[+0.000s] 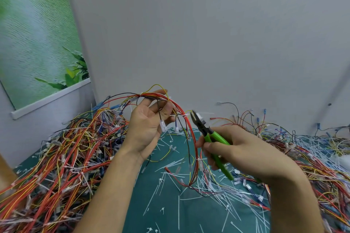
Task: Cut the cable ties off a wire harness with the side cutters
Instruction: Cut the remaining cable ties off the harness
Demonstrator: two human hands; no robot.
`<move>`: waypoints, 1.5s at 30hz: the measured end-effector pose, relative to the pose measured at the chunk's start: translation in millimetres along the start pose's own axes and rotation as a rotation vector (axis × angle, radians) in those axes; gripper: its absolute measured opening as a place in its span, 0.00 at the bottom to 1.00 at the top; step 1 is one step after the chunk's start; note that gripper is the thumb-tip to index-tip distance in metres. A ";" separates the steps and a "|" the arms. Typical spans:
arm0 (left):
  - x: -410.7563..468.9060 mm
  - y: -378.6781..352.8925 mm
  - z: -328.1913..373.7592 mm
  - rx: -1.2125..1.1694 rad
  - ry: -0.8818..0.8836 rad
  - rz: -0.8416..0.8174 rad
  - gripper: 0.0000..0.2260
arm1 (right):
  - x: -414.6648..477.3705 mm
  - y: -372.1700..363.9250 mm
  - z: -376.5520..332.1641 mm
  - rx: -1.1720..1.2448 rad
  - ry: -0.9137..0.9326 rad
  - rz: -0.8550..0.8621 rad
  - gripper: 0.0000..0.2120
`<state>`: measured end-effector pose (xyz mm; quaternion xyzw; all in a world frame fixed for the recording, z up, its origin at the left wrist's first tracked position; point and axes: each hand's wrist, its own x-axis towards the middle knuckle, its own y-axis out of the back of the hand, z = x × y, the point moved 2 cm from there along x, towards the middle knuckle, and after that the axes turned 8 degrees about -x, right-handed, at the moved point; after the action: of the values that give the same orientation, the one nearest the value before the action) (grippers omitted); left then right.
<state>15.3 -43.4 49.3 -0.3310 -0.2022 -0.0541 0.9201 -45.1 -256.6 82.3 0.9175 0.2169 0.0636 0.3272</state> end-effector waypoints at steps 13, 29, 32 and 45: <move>-0.7 0.0 -4.3 0.014 0.026 0.009 0.16 | 13.3 -12.4 1.6 -0.031 -0.117 -0.066 0.10; -0.1 -0.7 -8.2 -0.028 0.072 0.033 0.18 | 16.1 -12.4 3.6 -0.125 -0.075 -0.064 0.08; 0.1 -0.6 -8.5 -0.055 0.079 0.025 0.16 | 17.8 -12.8 4.8 -0.119 -0.060 -0.062 0.08; -1.4 -8.6 -5.1 0.001 -0.052 -0.010 0.16 | 25.9 -19.3 1.7 -0.116 -0.026 0.132 0.23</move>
<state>13.7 -53.3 50.3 -0.3310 -0.2277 -0.0501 0.9144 -28.3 -232.8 68.2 0.9100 0.1475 0.0857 0.3779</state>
